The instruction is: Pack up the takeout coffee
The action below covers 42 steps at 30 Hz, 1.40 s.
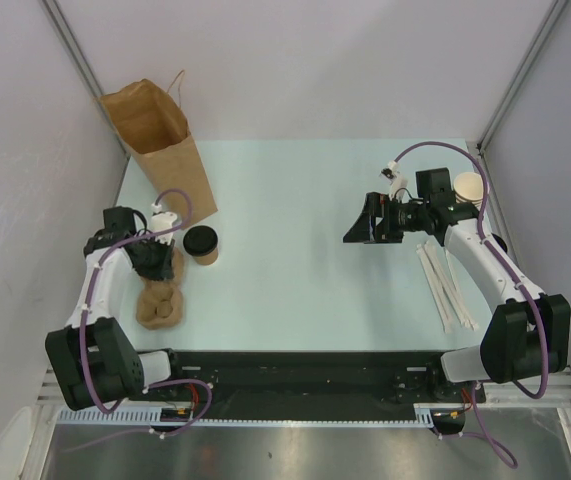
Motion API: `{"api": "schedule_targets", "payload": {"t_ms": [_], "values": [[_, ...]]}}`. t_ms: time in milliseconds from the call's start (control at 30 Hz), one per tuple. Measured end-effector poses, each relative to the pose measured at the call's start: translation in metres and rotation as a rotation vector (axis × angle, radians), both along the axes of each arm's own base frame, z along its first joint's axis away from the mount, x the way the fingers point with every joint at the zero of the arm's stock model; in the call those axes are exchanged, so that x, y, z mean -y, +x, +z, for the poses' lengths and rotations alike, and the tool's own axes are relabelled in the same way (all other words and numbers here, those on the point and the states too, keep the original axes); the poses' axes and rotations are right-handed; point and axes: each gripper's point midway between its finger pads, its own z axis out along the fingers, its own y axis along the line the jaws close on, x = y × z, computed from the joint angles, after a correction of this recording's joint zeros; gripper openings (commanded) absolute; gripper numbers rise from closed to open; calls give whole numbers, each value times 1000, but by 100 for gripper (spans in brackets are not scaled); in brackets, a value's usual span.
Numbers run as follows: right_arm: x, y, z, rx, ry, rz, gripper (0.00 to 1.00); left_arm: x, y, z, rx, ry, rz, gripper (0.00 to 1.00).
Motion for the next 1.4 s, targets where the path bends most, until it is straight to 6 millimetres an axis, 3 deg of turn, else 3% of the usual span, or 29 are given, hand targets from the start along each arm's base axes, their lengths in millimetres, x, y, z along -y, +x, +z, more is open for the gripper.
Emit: {"api": "schedule_targets", "payload": {"t_ms": [200,367,500,567,800,933,1133,1400], "values": [[0,0,0,-1,2,2,99,-4,0,17,35,33,-5,0],[-1,-1,1,-2,5,4,100,-5,0,17,37,42,-5,1],[-1,-1,1,-2,6,5,100,-5,0,16,36,41,-5,14],[-1,-1,1,-2,6,5,100,-5,0,15,33,40,-5,16],[-1,-1,1,-3,6,5,100,-5,2,11,23,29,0,12],[-1,-1,0,-3,6,5,100,-4,3,10,20,23,-1,0],[-1,-1,0,-6,6,5,100,-3,3,12,22,20,5,0],[-2,-1,0,-7,12,11,100,-4,1,42,116,51,9,0]]}}
